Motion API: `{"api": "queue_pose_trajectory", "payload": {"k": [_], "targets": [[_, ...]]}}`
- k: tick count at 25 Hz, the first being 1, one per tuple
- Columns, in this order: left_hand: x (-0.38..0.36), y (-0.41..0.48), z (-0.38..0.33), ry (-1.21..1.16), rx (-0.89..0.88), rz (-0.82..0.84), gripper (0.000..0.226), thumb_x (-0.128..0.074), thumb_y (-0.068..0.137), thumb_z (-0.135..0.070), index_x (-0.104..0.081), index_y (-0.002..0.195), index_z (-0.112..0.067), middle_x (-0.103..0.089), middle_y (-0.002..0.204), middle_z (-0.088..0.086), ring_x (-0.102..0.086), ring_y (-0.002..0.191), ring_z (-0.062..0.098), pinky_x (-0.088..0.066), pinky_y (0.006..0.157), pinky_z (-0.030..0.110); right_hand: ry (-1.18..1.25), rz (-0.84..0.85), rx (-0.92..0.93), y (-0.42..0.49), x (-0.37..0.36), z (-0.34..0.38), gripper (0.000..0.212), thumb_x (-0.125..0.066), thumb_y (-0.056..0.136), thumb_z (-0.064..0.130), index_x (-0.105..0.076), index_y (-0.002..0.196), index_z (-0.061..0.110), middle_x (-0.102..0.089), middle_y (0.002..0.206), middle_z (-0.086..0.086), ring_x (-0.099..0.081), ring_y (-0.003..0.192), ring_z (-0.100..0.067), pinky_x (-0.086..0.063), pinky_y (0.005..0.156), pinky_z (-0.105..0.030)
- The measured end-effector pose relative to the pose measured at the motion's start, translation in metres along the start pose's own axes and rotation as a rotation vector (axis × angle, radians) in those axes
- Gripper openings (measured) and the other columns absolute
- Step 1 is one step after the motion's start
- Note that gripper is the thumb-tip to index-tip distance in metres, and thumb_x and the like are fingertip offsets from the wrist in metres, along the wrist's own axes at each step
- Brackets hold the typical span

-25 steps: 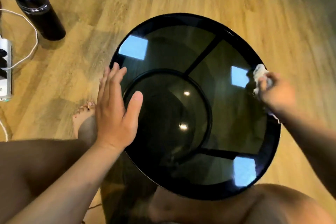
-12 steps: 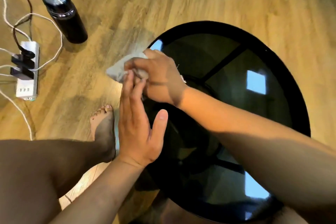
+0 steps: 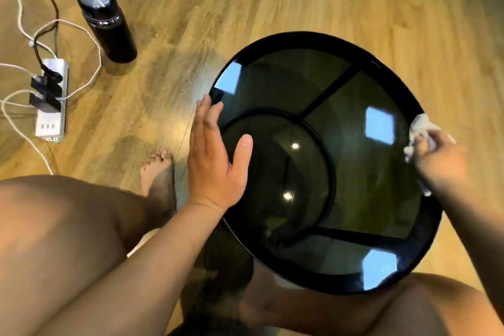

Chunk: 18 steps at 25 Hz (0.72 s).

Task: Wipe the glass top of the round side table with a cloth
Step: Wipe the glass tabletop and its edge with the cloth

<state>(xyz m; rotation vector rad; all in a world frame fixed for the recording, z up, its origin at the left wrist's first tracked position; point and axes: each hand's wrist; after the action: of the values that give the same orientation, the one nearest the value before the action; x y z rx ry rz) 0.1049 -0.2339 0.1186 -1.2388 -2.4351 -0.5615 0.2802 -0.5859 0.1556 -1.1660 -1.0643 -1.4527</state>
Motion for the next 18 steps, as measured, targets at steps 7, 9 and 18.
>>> {"api": "queue_pose_trajectory", "payload": {"k": [7, 9, 18], "targets": [[0.001, 0.006, 0.005, -0.074, -0.011, -0.010, 0.061, -0.042, 0.093, -0.041, -0.040, 0.140, -0.002, -0.040, 0.151, 0.017, -0.036, 0.142, 0.026, -0.029, 0.116, 0.034, 0.177, 0.101, 0.536, -0.239, -0.028, 0.172, 0.027, -0.056, 0.087, 0.037, -0.066, 0.109, 0.024, -0.058, 0.096, -0.013, -0.054, 0.085, -0.032, -0.044, 0.073, -0.038], [0.002, 0.005, 0.008, -0.102, 0.016, -0.011, 0.061, -0.042, 0.092, -0.042, -0.038, 0.141, -0.005, -0.042, 0.150, 0.013, -0.037, 0.140, 0.019, -0.031, 0.116, 0.033, 0.229, 0.243, 0.704, -0.270, -0.022, 0.182, 0.031, -0.057, 0.088, 0.038, -0.064, 0.115, 0.026, -0.057, 0.098, -0.009, -0.051, 0.085, -0.025, -0.041, 0.073, -0.034], [-0.001, 0.004, 0.001, 0.003, 0.002, 0.023, 0.064, -0.038, 0.093, -0.044, -0.035, 0.145, -0.007, -0.036, 0.156, 0.014, -0.026, 0.148, 0.028, -0.023, 0.120, 0.049, -0.052, 0.164, 0.020, -0.106, 0.017, -0.035, 0.036, -0.043, 0.090, 0.046, -0.048, 0.124, 0.035, -0.056, 0.108, -0.024, -0.062, 0.091, -0.044, -0.050, 0.081, -0.043]]}}
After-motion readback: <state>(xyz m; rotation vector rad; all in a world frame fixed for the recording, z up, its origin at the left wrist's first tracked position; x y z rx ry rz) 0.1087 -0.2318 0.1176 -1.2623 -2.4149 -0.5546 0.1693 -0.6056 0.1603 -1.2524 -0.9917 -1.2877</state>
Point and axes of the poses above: each hand's wrist, its own y-axis towards the middle knuckle, its own x-axis out of the back of the hand, z = x × y
